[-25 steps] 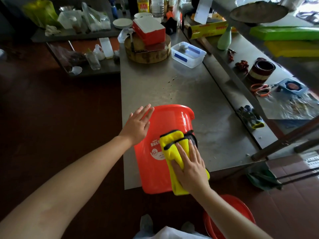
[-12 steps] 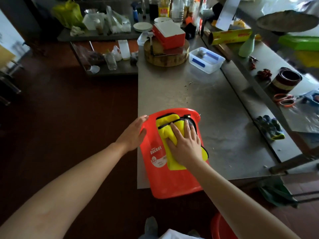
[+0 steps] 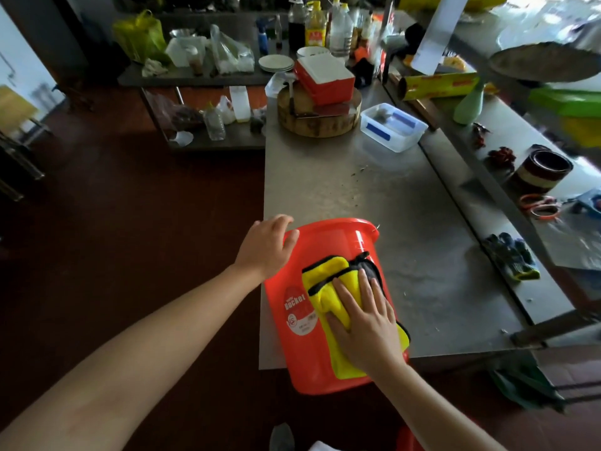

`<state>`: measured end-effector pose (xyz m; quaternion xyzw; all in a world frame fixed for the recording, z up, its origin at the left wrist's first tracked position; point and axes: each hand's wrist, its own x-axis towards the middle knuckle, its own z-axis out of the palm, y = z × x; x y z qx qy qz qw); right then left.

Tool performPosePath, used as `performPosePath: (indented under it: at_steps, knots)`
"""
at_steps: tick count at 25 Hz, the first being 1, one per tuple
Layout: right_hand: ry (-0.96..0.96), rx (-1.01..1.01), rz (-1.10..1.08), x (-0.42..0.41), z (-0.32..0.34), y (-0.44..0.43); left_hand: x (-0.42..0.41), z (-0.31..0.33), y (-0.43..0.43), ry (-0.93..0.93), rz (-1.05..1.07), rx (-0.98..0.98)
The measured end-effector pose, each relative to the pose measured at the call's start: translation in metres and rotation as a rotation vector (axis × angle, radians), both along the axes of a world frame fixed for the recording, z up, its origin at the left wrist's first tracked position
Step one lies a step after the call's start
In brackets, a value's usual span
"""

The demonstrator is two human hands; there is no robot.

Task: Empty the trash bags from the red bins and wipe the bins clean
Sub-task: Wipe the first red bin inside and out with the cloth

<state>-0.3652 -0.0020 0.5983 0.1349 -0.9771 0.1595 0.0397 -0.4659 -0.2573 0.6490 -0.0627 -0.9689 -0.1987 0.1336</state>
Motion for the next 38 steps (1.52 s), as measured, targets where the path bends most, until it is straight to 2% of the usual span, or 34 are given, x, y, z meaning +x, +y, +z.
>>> performPosePath:
  at_steps: [2, 6, 10, 13, 16, 19, 21, 25, 31, 35, 38]
  knots:
    - [-0.006, -0.001, 0.002, 0.003, 0.001, 0.000, -0.026, 0.017, 0.038, -0.003, -0.098, -0.013]
    - [-0.014, -0.007, -0.006, 0.002, 0.006, -0.001, -0.067, 0.029, 0.105, -0.179, -0.245, -0.152]
    - [-0.028, -0.039, -0.024, 0.003, 0.007, 0.006, -0.084, 0.022, 0.124, -0.248, -0.202, -0.282]
    - [-0.065, -0.059, -0.041, 0.002, 0.006, 0.014, -0.086, 0.020, 0.125, -0.247, -0.162, -0.189]
    - [-0.088, -0.055, -0.072, -0.005, 0.009, 0.021, -0.080, 0.021, 0.115, -0.210, -0.211, 0.007]
    - [-0.014, -0.007, -0.126, -0.020, 0.018, 0.027, -0.066, 0.023, 0.105, -0.202, -0.252, 0.265]
    - [0.014, 0.041, -0.127, -0.032, 0.022, 0.029, -0.060, 0.019, 0.102, -0.208, -0.250, 0.304]
    - [-0.026, 0.127, -0.058, -0.056, 0.021, 0.020, -0.057, 0.011, 0.086, -0.190, -0.286, 0.236]
    - [-0.003, 0.137, -0.011, -0.066, 0.019, -0.010, -0.053, 0.007, 0.049, -0.194, -0.333, -0.059]
    - [0.013, 0.085, -0.050, -0.073, 0.017, 0.011, -0.044, 0.001, 0.041, -0.185, -0.317, -0.067]
    - [-0.072, -0.075, -0.170, -0.087, 0.017, 0.042, -0.039, -0.004, 0.037, -0.187, -0.310, -0.028]
